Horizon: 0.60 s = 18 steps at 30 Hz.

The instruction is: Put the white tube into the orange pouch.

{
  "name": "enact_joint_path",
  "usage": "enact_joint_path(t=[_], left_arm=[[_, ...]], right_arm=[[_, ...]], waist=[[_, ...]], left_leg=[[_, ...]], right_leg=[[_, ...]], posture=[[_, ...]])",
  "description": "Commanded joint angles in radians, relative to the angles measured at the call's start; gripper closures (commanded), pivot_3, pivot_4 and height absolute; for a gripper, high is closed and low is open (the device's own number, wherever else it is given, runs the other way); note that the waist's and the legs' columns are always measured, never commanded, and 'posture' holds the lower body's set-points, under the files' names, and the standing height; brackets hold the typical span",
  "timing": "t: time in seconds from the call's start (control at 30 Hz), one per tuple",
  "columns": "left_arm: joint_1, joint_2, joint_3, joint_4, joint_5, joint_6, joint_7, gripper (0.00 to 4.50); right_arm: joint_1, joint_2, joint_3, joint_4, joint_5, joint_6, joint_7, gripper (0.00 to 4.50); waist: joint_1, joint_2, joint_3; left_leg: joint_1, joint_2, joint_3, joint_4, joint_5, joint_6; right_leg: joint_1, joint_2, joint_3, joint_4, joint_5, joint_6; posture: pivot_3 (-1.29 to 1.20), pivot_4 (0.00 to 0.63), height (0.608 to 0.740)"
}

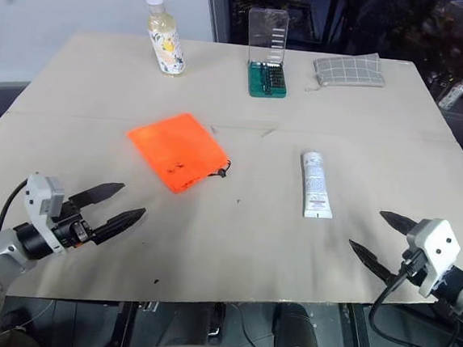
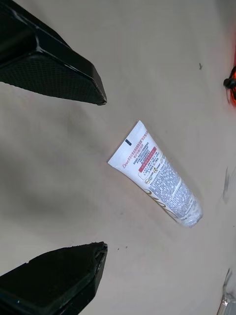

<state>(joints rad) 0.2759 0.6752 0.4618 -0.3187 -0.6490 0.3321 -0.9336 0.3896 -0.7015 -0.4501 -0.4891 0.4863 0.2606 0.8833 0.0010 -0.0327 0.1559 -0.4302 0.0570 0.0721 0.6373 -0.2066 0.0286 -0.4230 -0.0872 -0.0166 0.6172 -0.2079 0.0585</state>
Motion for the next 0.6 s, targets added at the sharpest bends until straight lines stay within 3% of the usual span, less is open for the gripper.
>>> enact_joint_path(t=[0.03,0.4,0.6], left_arm=[[-0.021,0.007,-0.008,-0.057,0.035,-0.024,0.033,0.01],[-0.181,0.033,-0.241,-0.180,0.461,-0.064,0.308,0.01],[-0.280,0.069,-0.441,-0.207,0.752,-0.039,0.403,0.01]], right_arm=[[-0.009,0.003,-0.007,0.000,0.001,-0.024,0.001,0.00],[-0.043,0.038,0.091,-0.089,0.001,-0.014,-0.037,0.00],[-0.077,0.054,0.168,-0.163,0.001,0.023,-0.093,0.00]], waist=[[0.000,0.000,0.000],[0.013,0.001,-0.001],[0.013,0.001,-0.001]], left_leg=[[0.000,0.000,0.000,0.000,0.000,0.000],[-0.001,-0.001,0.002,0.001,0.000,0.000],[-0.001,-0.001,0.002,0.001,0.000,0.000]], right_leg=[[0.000,0.000,0.000,0.000,0.000,0.000],[0.001,0.001,0.000,0.000,0.002,-0.003],[0.002,0.002,-0.001,0.001,0.002,-0.003]], posture=[[0.00,0.150,0.740],[0.00,0.150,0.740],[0.00,0.150,0.740]])
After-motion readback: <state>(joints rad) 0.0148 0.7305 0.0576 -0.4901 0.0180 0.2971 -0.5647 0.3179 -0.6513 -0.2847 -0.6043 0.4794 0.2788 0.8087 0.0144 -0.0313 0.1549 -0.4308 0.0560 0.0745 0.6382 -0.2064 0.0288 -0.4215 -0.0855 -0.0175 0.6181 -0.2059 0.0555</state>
